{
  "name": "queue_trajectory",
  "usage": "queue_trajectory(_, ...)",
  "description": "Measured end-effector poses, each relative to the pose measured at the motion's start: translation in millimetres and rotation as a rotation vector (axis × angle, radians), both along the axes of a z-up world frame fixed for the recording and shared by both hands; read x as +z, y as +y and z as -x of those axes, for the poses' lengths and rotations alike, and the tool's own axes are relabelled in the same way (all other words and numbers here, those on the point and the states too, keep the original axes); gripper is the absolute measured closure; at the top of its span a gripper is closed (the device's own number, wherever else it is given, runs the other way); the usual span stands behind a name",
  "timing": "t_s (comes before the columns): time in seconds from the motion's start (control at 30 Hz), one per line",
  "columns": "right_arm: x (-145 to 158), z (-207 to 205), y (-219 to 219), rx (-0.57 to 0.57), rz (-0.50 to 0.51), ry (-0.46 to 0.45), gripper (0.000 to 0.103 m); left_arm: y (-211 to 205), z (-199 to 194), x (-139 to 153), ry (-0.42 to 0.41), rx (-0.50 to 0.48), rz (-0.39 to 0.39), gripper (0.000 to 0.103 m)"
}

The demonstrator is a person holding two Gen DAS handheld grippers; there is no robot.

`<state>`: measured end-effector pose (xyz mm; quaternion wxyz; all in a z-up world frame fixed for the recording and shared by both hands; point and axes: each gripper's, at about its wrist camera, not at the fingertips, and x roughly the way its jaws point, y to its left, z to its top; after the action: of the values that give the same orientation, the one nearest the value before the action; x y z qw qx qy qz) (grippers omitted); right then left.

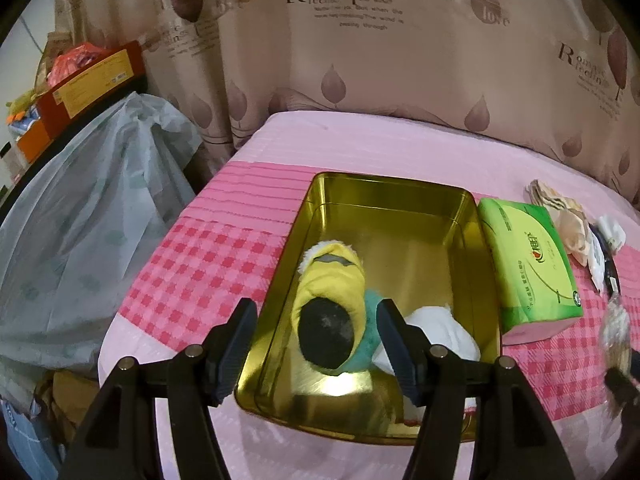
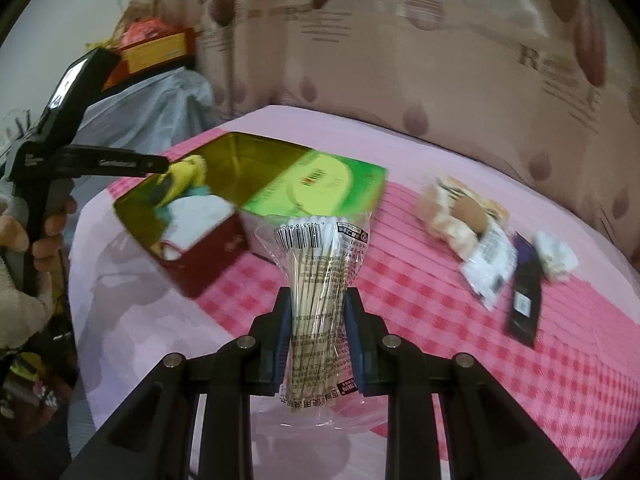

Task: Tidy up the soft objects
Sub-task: 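Carry the bag of wooden sticks into the gold tin and open the right gripper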

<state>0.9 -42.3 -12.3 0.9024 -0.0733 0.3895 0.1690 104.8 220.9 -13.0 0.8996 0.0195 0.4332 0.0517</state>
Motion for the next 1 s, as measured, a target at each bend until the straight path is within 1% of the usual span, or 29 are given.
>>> queue_trajectory(0.23, 6.8, -5.4, 45.9, 0.117, -0.01, -0.002, 0.08, 11.3, 10.0, 2.3, -0.007, 0.036, 0.002, 0.039)
queue_trajectory(0.5, 10.9, -25.0, 89.6, 0.198, -0.046, 0.0, 0.08, 29.6, 18.6, -0.1, 0.008, 0.102, 0.019, 0.039)
queue_trajectory(0.67, 10.3, -47.2, 114.3, 0.217, -0.071, 0.008, 0.08, 41.0, 24.3, -1.7, 0.015, 0.141, 0.03, 0.039)
queue_trajectory(0.8, 7.4, -67.1, 125.9, 0.211, -0.075, 0.016, 0.08, 52.2, 32.1, -1.3, 0.012, 0.181, 0.046, 0.039)
queue_trajectory(0.93, 1.0, -89.1, 137.6, 0.2, -0.062, 0.035, 0.08, 66.6, 37.8, 0.3, 0.008, 0.231, 0.083, 0.039)
queue_trajectory(1.0, -3.0, -100.1, 143.8, 0.197, -0.052, 0.045, 0.08, 71.4, 39.2, 0.8, 0.004, 0.259, 0.087, 0.039)
